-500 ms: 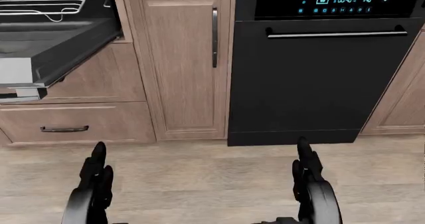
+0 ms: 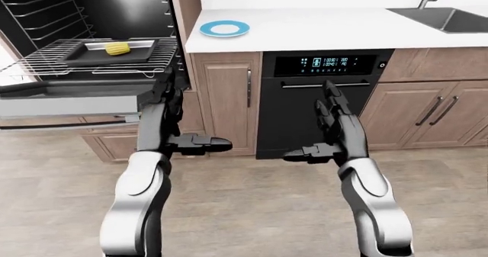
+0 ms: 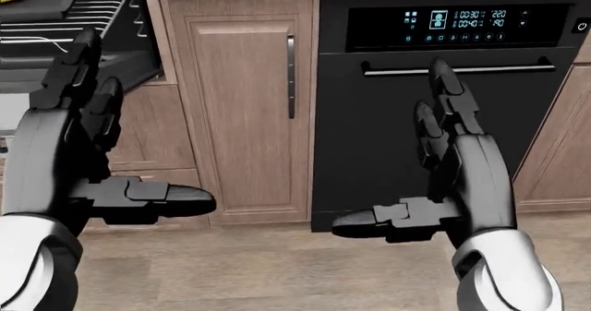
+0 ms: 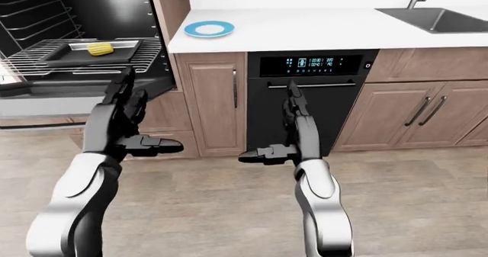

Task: Pick the corn from the oven and place it on the plate on the counter.

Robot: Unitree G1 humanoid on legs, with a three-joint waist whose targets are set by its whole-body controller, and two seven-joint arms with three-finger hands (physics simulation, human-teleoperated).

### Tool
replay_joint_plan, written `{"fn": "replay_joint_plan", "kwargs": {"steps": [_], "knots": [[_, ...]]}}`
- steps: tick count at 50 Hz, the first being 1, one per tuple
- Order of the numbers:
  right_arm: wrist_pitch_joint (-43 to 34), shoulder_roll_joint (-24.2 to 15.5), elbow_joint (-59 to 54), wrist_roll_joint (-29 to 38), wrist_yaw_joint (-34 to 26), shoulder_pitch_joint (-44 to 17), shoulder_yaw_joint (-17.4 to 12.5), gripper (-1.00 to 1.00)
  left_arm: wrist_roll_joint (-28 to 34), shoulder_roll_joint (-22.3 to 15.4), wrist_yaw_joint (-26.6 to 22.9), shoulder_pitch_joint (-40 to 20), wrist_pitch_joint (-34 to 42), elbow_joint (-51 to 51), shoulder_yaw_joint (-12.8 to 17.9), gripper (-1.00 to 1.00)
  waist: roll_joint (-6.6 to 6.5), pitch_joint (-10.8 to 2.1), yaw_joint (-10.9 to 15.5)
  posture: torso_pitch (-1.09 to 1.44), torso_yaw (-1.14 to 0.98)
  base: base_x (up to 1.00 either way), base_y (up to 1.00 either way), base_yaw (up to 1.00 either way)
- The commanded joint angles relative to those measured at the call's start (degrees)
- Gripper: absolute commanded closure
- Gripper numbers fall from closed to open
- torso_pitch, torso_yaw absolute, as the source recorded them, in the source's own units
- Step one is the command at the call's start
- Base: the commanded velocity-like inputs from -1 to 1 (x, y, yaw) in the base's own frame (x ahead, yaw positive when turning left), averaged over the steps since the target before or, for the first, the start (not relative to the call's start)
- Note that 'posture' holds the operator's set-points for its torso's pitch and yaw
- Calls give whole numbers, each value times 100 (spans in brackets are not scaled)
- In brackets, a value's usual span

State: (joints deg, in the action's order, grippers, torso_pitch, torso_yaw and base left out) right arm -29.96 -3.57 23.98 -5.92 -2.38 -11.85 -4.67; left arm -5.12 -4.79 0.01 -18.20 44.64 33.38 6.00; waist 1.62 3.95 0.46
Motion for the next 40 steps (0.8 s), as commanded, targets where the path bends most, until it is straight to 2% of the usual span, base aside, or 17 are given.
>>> {"fn": "replay_joint_plan", "kwargs": {"steps": [1,4,5,6,9,15,17,18,19,20,22,29,32,34,35,37,40], "knots": [[52,-55,129,-41,-30,-114,-29,-100,-141,-47,99,-227,327,315,50,-100,-24,4,-16,0,0,73,0,0],[-35,-62,262,-62,-29,-185,-31,-100,-181,-76,98,-248,-27,-53,34,-100,255,-162,46,0,0,73,0,0],[-65,-72,309,-66,-25,-195,-41,-100,-226,-95,144,-304,202,138,56,-100,288,-121,8,0,0,73,0,0],[-108,-81,387,-77,-24,-211,-48,-100,-274,-99,176,-330,310,248,80,-100,181,-89,52,0,0,73,0,0],[-267,-126,441,-99,-8,-409,-78,-100,-306,-145,240,-463,526,344,68,-100,160,-233,23,0,0,74,0,0],[-611,-218,690,-163,21,-624,-145,-100,-600,-232,408,-824,963,556,296,-100,-130,-301,-127,0,0,74,0,0],[-676,-235,740,-187,14,-677,-144,-100,-688,-254,480,-844,908,501,274,-100,-356,-351,-161,0,0,73,0,0],[-717,-255,754,-202,11,-715,-165,-100,-748,-275,525,-905,991,542,295,-100,-574,-429,-110,0,0,74,0,0],[-777,-264,829,-217,17,-724,-173,-100,-810,-290,574,-933,1104,649,309,-100,-461,-276,-53,0,0,74,0,0],[-831,-274,899,-234,18,-717,-188,-100,-850,-307,588,-925,1093,661,325,-100,-511,-75,-103,0,0,73,0,0],[-894,-291,988,-255,-29,-685,-179,-100,-930,-365,619,-936,1127,699,374,-100,-522,-229,12,0,0,73,0,0],[-1055,-283,1149,-292,31,-782,-198,-100,-1234,-499,776,-1039,1331,828,500,-100,-351,-290,153,0,0,74,0,0],[-1187,-284,1329,-312,49,-846,-125,-100,-1334,-543,831,-1050,1414,877,494,-100,-119,-406,147,0,0,65,0,0],[-1147,-295,1364,-318,-11,-875,-113,-100,-1391,-582,831,-1085,1447,877,537,-100,267,-360,253,0,0,0,16,49],[-1119,-305,1351,-305,-40,-881,-101,-100,-1436,-605,844,-1101,1500,920,579,-100,257,-121,169,0,0,0,0,100],[-1215,-322,1461,-328,-86,-923,-116,-100,-1452,-620,876,-1071,1488,936,539,-100,176,-246,81,0,0,0,0,100],[-1226,-349,1512,-390,-151,-949,-185,-100,-1472,-623,908,-1094,1545,983,509,-100,49,-173,64,0,0,0,0,100]]}}
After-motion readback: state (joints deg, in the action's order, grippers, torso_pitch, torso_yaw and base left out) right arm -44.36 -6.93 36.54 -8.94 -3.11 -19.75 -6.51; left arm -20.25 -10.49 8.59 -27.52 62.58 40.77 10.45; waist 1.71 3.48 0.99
